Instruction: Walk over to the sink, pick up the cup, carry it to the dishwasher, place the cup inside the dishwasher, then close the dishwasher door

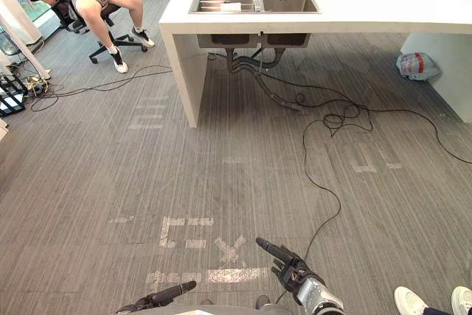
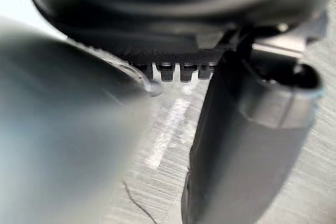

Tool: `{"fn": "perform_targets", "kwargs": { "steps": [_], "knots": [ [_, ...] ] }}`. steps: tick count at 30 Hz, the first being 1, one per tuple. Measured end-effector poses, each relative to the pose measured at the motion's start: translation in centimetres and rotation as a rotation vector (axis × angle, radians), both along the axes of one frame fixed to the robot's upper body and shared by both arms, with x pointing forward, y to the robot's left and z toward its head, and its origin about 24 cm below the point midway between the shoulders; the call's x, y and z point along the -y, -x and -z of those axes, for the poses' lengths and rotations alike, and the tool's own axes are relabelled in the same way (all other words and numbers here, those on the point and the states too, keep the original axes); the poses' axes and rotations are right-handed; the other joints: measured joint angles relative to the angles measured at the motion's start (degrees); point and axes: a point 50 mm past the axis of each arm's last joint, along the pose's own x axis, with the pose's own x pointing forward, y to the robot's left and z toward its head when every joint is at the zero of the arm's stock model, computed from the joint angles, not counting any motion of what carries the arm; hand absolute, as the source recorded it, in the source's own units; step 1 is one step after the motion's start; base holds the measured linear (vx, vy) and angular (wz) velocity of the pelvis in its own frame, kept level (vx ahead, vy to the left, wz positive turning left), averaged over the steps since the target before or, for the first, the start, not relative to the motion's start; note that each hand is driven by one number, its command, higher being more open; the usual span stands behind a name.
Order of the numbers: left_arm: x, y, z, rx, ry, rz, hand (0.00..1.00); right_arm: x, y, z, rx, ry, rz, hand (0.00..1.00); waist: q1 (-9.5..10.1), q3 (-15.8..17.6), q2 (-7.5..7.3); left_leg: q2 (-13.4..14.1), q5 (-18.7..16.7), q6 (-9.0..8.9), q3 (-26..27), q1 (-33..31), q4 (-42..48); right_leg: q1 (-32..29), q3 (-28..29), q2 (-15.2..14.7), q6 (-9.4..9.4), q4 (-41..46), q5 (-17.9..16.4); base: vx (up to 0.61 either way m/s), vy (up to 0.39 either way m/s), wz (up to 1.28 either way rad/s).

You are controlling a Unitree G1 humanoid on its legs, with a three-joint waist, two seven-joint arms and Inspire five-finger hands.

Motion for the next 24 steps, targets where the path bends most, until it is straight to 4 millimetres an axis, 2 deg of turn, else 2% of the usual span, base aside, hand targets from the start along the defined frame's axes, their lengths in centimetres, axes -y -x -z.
{"fn": "perform_targets", "kwargs": {
  "steps": [4,7,9,11,12,15,18,24],
  "knots": [
    [1.1,-2.1,-0.6,0.084,-0.010,-0.007,1.00,0.0,0.6,0.2,-0.025,0.019,-0.014,1.00,-0.16,0.2,0.12,-0.8,0.0,0.02,-0.4,0.0,0.0,-0.1,-0.3,-0.9,-0.06,0.7,0.0,-0.05,0.023,0.05],
    [3.0,-3.6,-1.1,0.159,0.028,0.032,1.00,0.2,0.7,0.1,-0.017,0.037,-0.003,1.00,-0.43,0.6,0.19,-1.6,0.3,0.46,-1.7,-0.5,0.0,-0.6,-1.5,-1.7,-0.86,1.3,-0.4,-0.07,0.029,0.20],
    [3.9,-5.0,-1.6,0.207,0.045,0.095,1.00,0.4,-0.3,-0.5,0.017,0.053,0.008,1.00,-1.00,1.4,0.22,-2.1,0.8,1.21,-2.5,-2.4,0.0,-2.4,-2.4,-2.2,-1.47,1.7,-0.4,-0.07,0.027,0.26],
    [4.4,-7.0,-2.3,0.228,0.052,0.140,1.00,0.7,-1.9,-1.3,0.059,0.059,0.017,1.00,-1.47,2.7,0.33,-2.4,1.9,2.76,-3.3,-5.4,0.0,-5.2,-3.1,-2.6,-2.00,2.6,0.3,-0.06,0.043,0.19],
    [4.4,-7.2,-2.4,0.224,0.053,0.144,1.00,0.7,-2.1,-1.4,0.060,0.060,0.017,1.00,-1.50,3.2,0.28,-2.5,2.1,3.04,-3.3,-5.4,0.0,-5.3,-3.1,-2.6,-2.14,2.6,0.5,-0.01,0.041,0.06],
    [4.1,-6.5,-2.0,0.183,0.071,0.157,1.00,0.6,-1.1,-0.9,0.023,0.054,0.014,1.00,-1.75,3.5,0.34,-2.9,2.0,3.03,-4.0,-4.6,0.0,-4.2,-3.7,-2.9,-2.06,2.5,0.5,0.02,0.025,0.11],
    [3.7,-5.2,-1.5,0.130,0.104,0.174,1.00,0.3,0.9,0.1,-0.036,0.026,0.005,1.00,-1.66,3.5,0.35,-3.0,2.0,2.95,-4.7,-3.7,0.0,-2.8,-4.4,-3.0,-1.68,2.5,0.2,0.01,-0.004,0.12],
    [3.7,-4.3,-1.0,0.126,0.064,0.236,1.00,0.7,1.8,0.4,-0.014,0.038,0.016,1.00,-1.61,3.5,0.32,-2.9,1.9,2.88,-4.3,-2.5,-0.4,-2.3,-4.0,-3.1,-1.69,3.2,-0.1,-0.06,0.006,-0.03]
  ]
}}
